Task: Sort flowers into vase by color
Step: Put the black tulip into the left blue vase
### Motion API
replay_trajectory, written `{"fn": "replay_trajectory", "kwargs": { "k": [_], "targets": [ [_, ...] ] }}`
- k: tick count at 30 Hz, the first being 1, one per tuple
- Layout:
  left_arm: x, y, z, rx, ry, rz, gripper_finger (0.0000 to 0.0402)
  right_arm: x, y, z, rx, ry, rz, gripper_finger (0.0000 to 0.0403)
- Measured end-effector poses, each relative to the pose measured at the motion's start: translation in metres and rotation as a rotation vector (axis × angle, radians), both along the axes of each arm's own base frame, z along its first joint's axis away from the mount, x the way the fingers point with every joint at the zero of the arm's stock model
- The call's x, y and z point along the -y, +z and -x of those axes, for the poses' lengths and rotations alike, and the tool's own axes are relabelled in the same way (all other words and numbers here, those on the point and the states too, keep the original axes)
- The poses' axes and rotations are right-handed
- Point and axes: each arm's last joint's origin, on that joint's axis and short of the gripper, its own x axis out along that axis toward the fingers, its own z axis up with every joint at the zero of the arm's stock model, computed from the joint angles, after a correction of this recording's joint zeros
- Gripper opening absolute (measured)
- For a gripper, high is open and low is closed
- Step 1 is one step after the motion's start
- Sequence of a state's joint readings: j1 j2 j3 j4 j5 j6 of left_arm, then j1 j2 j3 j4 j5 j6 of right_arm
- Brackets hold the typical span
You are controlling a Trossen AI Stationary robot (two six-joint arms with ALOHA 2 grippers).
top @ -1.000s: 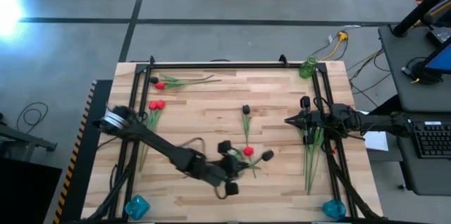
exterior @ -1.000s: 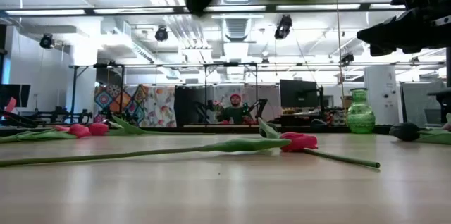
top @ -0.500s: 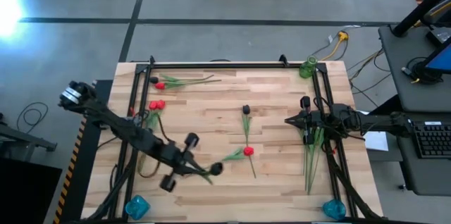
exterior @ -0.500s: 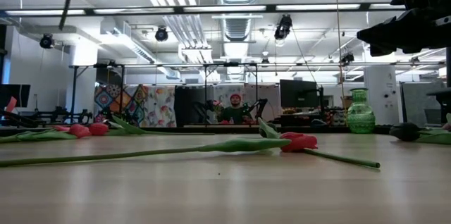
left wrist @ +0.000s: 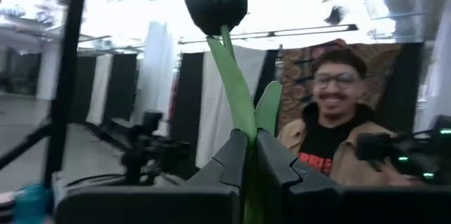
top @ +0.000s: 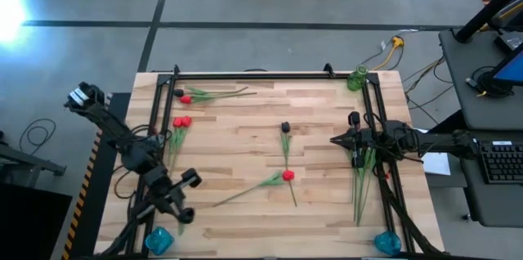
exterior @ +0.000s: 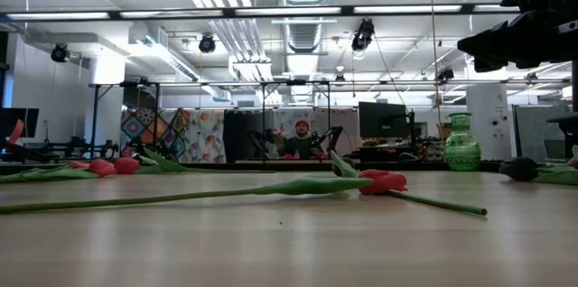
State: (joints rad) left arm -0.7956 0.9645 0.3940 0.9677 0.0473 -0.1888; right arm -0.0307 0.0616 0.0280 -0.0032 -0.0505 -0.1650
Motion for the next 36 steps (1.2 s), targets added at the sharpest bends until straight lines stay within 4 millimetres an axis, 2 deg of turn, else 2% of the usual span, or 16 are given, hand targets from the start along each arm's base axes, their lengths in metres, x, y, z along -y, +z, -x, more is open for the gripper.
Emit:
{"fn": "replay_trajectory", "kwargs": {
  "k": [7,13,21,23,30,36],
  "targets": [
    [0.012,0.003,0.024,-0.042,-0.072,0.061,0.0,0.0,0.0,0.0,0.0,0.0,0.001,0.0018],
    [0.026,0.001,0.031,-0.168,-0.053,0.12,0.0,0.0,0.0,0.0,0.0,0.0,0.002,0.0018],
    [0.048,0.029,0.044,-0.208,-0.086,0.222,0.0,0.0,0.0,0.0,0.0,0.0,0.0,0.0018],
    [0.054,0.035,0.046,-0.214,-0.039,0.245,0.0,0.0,0.0,0.0,0.0,0.0,0.002,0.0018],
    [0.073,0.027,0.05,-0.279,0.147,0.232,0.0,0.0,0.0,0.0,0.0,0.0,0.0,0.0018],
    [0.076,0.01,0.047,-0.321,0.235,0.294,0.0,0.0,0.0,0.0,0.0,0.0,0.001,0.0018]
  ]
}}
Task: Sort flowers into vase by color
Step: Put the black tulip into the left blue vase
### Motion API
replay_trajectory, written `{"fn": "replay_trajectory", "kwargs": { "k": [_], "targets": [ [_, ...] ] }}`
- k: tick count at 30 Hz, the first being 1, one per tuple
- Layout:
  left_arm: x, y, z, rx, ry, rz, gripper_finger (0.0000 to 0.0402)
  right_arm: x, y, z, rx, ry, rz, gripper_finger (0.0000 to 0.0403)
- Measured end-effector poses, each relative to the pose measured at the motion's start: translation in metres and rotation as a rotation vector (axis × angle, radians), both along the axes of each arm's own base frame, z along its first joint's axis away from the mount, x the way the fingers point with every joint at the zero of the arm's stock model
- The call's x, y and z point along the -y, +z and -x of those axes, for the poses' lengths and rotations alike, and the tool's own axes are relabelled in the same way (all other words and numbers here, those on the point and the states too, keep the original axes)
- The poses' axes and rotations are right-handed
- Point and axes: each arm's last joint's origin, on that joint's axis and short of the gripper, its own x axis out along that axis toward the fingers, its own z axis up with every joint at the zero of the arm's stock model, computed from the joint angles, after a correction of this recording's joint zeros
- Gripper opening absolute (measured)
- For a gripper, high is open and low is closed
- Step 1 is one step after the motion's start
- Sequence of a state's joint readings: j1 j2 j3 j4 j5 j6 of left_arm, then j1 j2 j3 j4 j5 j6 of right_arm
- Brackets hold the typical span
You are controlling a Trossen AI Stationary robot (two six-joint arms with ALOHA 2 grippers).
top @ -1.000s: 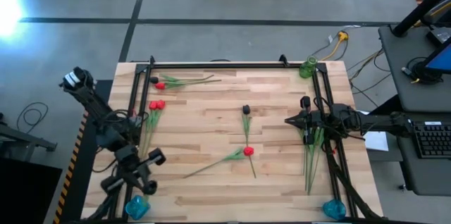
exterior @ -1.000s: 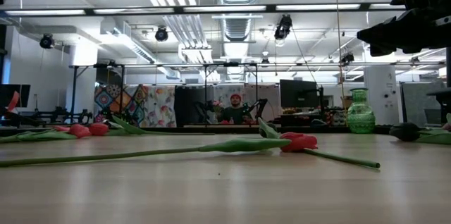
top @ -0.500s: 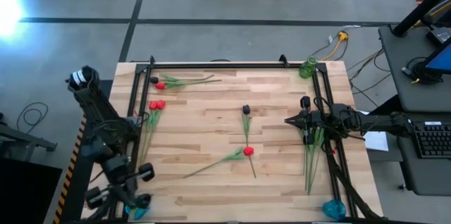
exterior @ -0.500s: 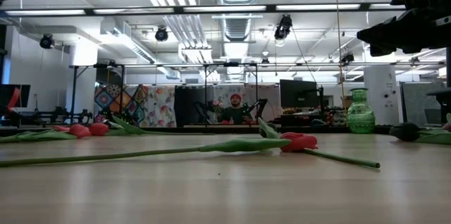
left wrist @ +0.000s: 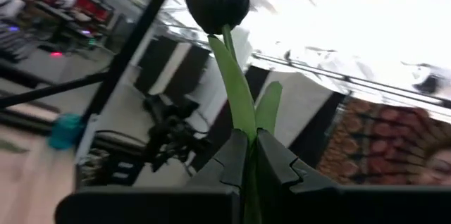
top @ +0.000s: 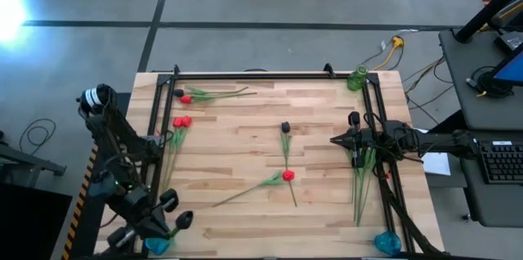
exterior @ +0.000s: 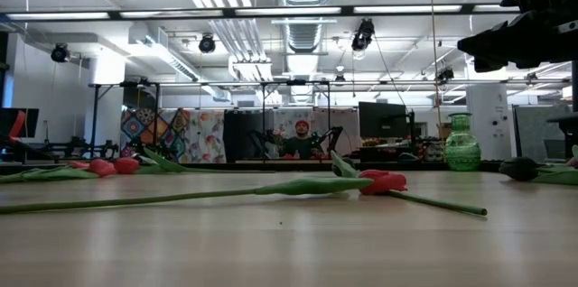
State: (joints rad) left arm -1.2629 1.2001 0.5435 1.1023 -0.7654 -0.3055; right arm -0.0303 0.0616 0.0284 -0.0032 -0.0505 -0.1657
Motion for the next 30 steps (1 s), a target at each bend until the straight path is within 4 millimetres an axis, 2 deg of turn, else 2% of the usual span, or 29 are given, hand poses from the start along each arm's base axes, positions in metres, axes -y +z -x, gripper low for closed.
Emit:
{"fn": "replay_trajectory", "kwargs": {
  "k": [9,14,19,30],
  "targets": [
    [0.003,-0.013,0.0,-0.02,0.033,-0.02,0.0,0.0,0.0,0.0,0.0,0.0,-0.001,0.0018],
    [0.001,-0.014,0.006,-0.058,0.115,0.004,0.0,0.0,0.0,0.0,0.0,0.0,0.0,0.0018],
    [0.0,-0.01,0.01,-0.024,0.12,0.022,0.0,0.0,0.0,0.0,0.0,0.0,0.0,0.0018],
    [0.013,-0.023,0.012,-0.019,0.097,0.036,0.0,0.0,0.0,0.0,0.0,0.0,0.001,0.0018]
  ]
}}
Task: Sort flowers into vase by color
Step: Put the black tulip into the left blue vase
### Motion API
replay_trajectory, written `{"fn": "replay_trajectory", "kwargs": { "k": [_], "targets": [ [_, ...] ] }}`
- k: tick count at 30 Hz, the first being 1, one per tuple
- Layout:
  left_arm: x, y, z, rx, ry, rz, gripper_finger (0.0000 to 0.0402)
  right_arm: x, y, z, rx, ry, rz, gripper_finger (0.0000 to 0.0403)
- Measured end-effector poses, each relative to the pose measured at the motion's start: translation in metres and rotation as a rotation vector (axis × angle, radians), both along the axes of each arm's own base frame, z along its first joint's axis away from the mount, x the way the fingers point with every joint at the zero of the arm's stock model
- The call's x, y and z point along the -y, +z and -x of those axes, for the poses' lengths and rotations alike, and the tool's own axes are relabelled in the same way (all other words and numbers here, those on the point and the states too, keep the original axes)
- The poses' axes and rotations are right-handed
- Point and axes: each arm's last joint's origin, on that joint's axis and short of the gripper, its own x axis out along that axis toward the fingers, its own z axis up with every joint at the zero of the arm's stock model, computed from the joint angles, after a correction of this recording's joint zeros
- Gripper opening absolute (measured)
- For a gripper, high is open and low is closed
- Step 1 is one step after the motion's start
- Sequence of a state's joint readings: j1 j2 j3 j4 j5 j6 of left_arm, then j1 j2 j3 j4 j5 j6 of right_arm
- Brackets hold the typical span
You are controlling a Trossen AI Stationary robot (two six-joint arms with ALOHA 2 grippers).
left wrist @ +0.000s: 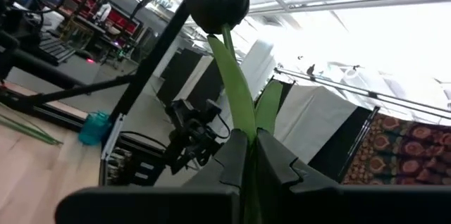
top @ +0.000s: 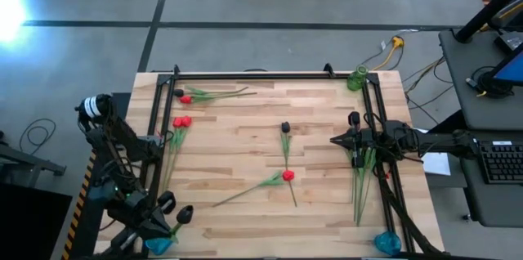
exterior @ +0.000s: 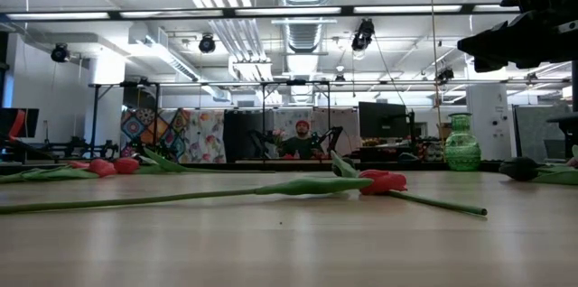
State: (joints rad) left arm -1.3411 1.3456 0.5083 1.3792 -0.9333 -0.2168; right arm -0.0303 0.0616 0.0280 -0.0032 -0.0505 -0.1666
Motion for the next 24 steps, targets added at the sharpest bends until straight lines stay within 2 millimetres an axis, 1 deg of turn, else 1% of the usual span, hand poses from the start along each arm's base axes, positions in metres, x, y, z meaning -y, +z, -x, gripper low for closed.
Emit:
{"fn": "replay_trajectory", "kwargs": {
  "k": [7,11,19,24],
  "targets": [
    [0.009,-0.012,0.0,0.006,-0.015,-0.002,0.0,0.0,0.0,0.0,0.0,0.0,-0.002,0.0018],
    [0.012,-0.015,0.002,0.017,-0.014,-0.022,0.0,0.0,0.0,0.0,0.0,0.0,-0.002,0.0018],
    [0.012,-0.01,0.022,0.042,-0.018,-0.104,0.0,0.0,0.0,0.0,0.0,0.0,0.0,0.0018],
    [0.014,-0.012,0.031,0.012,0.021,-0.156,0.0,0.0,0.0,0.0,0.0,0.0,0.0,0.0018]
  ]
}}
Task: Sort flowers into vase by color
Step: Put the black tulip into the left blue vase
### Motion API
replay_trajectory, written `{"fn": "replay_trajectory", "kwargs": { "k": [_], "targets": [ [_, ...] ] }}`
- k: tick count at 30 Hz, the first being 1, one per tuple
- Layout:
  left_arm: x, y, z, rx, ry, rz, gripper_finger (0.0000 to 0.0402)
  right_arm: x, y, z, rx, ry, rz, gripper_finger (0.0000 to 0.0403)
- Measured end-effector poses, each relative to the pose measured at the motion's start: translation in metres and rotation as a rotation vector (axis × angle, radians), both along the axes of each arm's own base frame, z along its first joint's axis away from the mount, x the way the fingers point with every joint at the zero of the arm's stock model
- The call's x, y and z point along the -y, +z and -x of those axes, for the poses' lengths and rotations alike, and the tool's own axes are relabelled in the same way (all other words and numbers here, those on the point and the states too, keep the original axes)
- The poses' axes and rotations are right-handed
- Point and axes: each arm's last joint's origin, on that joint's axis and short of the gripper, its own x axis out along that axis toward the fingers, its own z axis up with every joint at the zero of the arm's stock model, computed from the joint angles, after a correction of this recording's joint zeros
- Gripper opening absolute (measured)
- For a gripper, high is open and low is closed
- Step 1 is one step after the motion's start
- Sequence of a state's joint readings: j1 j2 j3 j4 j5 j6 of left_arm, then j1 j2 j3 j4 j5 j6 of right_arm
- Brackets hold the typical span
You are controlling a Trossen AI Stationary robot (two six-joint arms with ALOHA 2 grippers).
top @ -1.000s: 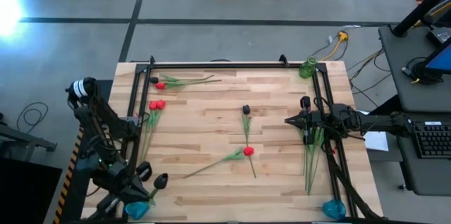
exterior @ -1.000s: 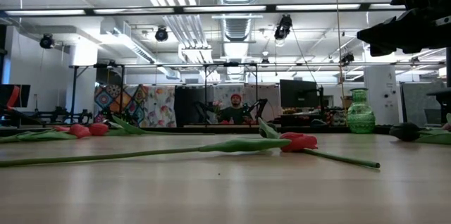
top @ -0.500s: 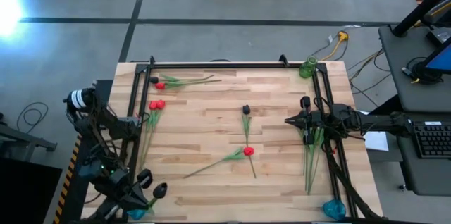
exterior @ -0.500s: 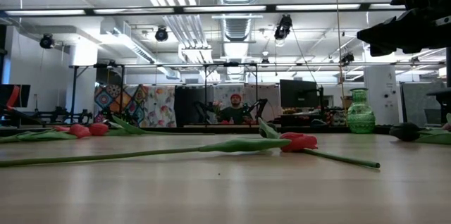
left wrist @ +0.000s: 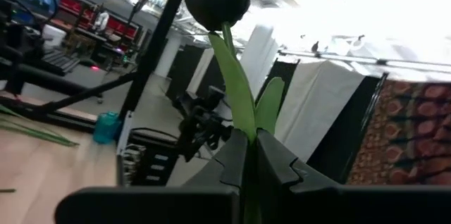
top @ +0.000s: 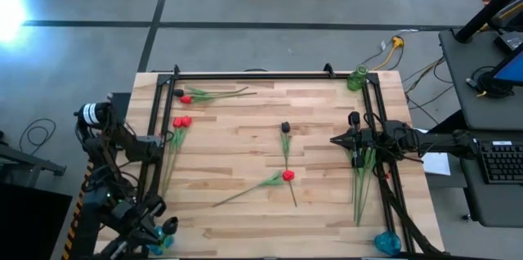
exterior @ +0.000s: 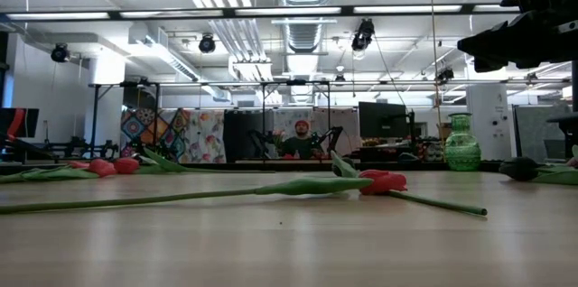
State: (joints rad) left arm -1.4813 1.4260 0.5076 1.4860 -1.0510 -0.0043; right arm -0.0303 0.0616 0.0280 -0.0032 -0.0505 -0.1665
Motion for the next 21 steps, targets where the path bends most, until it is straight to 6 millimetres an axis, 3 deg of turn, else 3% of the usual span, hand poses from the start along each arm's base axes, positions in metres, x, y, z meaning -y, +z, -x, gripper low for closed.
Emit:
{"fn": "replay_trajectory", "kwargs": {
  "k": [9,21],
  "targets": [
    [0.002,-0.007,0.002,-0.026,0.051,-0.056,0.0,0.0,0.0,0.0,0.0,0.0,-0.001,0.0018],
    [-0.005,-0.016,0.034,-0.136,0.204,-0.253,0.0,0.0,0.0,0.0,0.0,0.0,-0.001,0.0018]
  ]
}}
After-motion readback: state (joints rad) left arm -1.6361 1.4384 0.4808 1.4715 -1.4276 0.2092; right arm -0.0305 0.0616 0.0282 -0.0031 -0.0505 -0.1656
